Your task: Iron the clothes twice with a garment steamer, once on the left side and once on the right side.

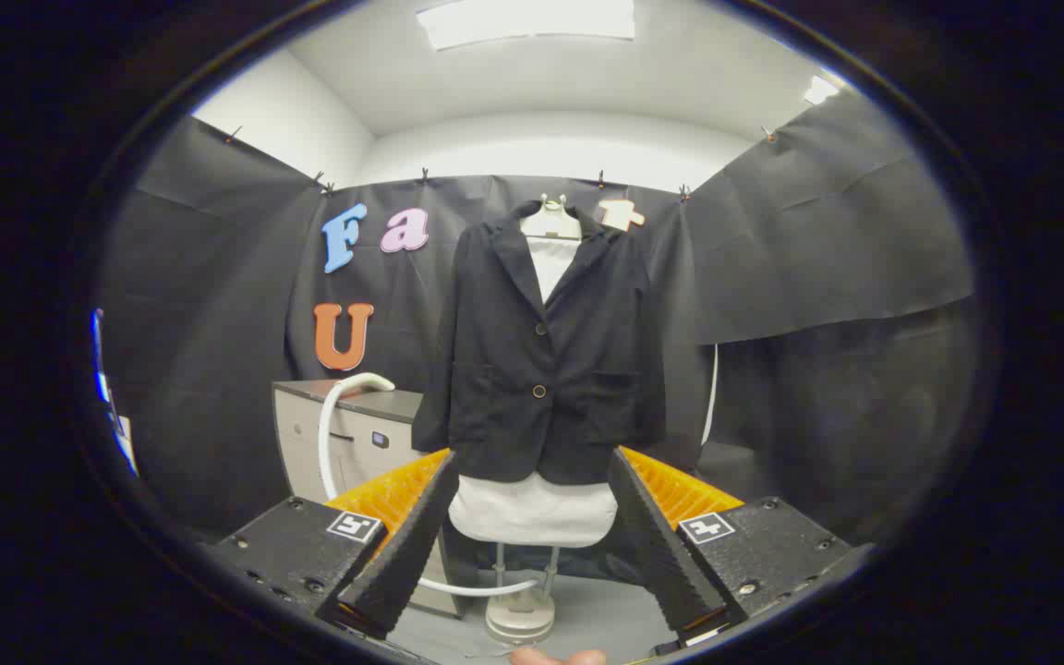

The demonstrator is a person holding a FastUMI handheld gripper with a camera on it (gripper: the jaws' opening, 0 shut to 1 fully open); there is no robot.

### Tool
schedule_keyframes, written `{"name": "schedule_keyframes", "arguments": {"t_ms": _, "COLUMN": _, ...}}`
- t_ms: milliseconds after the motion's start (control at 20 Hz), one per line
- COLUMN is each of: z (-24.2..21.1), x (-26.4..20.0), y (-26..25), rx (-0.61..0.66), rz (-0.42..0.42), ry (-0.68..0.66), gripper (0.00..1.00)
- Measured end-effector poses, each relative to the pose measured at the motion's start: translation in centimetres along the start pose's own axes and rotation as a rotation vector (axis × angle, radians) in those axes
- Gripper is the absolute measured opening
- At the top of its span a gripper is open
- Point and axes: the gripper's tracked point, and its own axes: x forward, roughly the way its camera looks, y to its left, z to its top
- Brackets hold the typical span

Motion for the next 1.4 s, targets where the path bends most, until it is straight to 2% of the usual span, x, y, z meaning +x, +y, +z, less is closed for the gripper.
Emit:
{"name": "schedule_keyframes", "arguments": {"t_ms": 400, "z": -0.3, "x": -0.6, "y": -1.1, "rx": 0.015, "rz": -0.011, "ry": 0.026, "gripper": 1.00}}
{"name": "schedule_keyframes", "arguments": {"t_ms": 800, "z": -0.4, "x": -1.1, "y": -1.0, "rx": 0.032, "rz": 0.033, "ry": 0.027, "gripper": 1.00}}
{"name": "schedule_keyframes", "arguments": {"t_ms": 1150, "z": -0.5, "x": -0.1, "y": 1.2, "rx": 0.040, "rz": 0.074, "ry": 0.045, "gripper": 1.00}}
{"name": "schedule_keyframes", "arguments": {"t_ms": 1400, "z": 0.1, "x": 1.8, "y": 3.3, "rx": 0.054, "rz": 0.056, "ry": 0.039, "gripper": 1.00}}
